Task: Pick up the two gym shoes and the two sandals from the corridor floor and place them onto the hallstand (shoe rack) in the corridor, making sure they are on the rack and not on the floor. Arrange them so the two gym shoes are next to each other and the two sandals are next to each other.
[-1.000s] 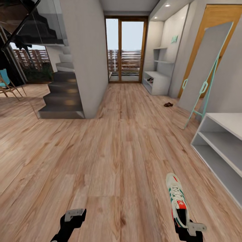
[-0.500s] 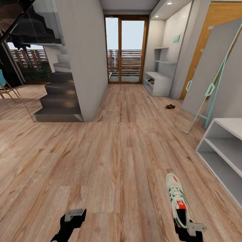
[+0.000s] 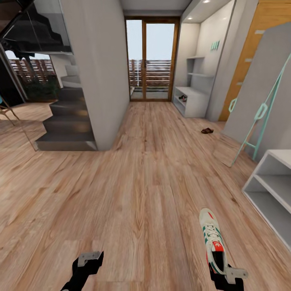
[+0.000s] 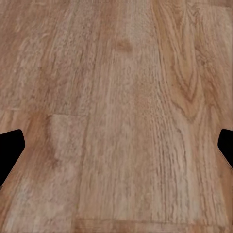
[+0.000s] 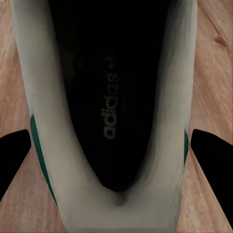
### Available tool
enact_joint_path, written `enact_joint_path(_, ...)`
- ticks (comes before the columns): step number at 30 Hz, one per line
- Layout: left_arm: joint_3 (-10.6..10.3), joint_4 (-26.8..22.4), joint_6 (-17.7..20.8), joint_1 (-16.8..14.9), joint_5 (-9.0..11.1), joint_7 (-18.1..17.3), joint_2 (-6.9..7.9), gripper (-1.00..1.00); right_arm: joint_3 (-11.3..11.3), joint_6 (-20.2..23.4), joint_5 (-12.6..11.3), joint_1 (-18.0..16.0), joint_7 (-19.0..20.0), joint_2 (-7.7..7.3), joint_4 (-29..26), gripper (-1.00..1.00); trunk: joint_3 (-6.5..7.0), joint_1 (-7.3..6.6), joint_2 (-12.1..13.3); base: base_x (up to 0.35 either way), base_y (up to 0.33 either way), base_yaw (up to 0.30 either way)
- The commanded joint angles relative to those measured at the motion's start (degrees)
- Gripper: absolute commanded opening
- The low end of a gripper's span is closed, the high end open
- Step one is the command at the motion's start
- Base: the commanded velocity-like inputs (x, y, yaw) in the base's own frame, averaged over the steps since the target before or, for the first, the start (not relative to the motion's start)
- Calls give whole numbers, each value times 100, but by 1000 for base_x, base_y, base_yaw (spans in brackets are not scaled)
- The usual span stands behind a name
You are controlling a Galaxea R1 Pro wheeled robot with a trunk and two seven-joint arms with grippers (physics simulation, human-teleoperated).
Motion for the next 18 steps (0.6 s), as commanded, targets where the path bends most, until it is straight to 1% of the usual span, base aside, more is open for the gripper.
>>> enact_joint_path(1,48,0,-19,-6,-55,-35,-7,100,48,-10,-22,-4,-41,-4,0,-100,-5,3,-2,339,0,0)
enact_joint_path(18,48,4,-10,-5,-59,-33,-7,100,47,-11,-25,-4,-50,-9,-1,-100,-5,3,-2,339,0,0)
